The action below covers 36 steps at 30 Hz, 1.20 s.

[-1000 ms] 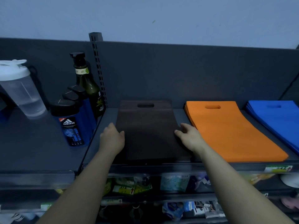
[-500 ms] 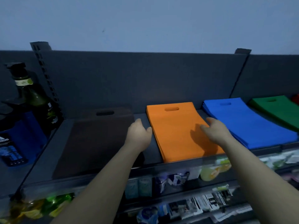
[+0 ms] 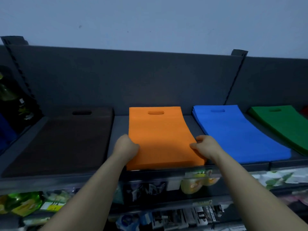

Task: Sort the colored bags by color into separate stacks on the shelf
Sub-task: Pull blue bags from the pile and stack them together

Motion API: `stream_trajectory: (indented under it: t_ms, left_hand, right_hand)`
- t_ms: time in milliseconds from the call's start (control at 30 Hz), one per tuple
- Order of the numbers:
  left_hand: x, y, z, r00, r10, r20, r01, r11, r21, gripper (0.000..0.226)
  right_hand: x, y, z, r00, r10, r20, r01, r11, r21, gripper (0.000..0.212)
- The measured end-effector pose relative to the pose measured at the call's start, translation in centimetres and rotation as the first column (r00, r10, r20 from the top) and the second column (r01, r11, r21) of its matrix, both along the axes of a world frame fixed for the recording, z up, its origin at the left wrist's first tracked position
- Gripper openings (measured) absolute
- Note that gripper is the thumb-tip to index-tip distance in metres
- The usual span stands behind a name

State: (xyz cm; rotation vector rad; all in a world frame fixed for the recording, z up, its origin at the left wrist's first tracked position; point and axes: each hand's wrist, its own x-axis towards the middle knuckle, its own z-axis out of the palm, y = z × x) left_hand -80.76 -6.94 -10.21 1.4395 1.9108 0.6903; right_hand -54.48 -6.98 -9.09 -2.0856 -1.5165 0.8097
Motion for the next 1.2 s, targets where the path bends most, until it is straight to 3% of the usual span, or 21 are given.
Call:
stream_trajectory:
  t_ms: [267,467,567,833,1033,1067,1133,1200]
  left_hand:
    - [2.2,0.0,1.7,0.993,0.101,-0.068,-0.101,0.995,0.009,0.009]
    - [8.2,0.7,4.0,0.996,0.066,-0.056,-0.052,0.973,0.225,0.050]
    - [12.2,1.2,5.2,1.000,-0.014,-0.012,0.017,0.968,0.252,0.053]
    - [19.7,5.5,5.3,0.986,-0.165,0.009,0.159,0.966,0.204,0.052]
    - [23.7,9.3,2.7,0.970,-0.225,0.089,0.214,0.969,0.121,0.021]
    - [24.5,9.7,2.3,0.971,-0.214,0.102,0.204,0.974,0.100,0.019]
    - [26.0,10.4,1.7,0.969,-0.191,0.157,0.186,0.981,0.049,0.038]
    - [27.3,11.4,1.2,0.965,-0.180,0.189,0.181,0.983,0.012,0.038]
  right_hand:
    - [2.7,0.0,0.5,0.997,0.059,-0.042,-0.056,0.996,0.066,0.048]
    - [8.1,1.3,1.8,1.000,0.013,0.002,-0.013,0.972,0.233,0.050]
    - [11.6,2.1,2.2,0.997,-0.016,0.078,-0.005,0.965,0.263,0.052]
    - [19.4,4.8,2.7,0.963,-0.137,0.230,0.087,0.973,0.211,0.057]
    - [24.3,7.6,1.9,0.938,-0.133,0.320,0.097,0.987,0.127,0.056]
    - [25.0,8.2,1.7,0.942,-0.121,0.313,0.093,0.990,0.102,0.058]
    - [26.4,9.7,1.2,0.957,-0.104,0.269,0.085,0.993,0.080,0.058]
    - [27.6,11.4,1.0,0.976,-0.086,0.199,0.070,0.994,0.087,0.055]
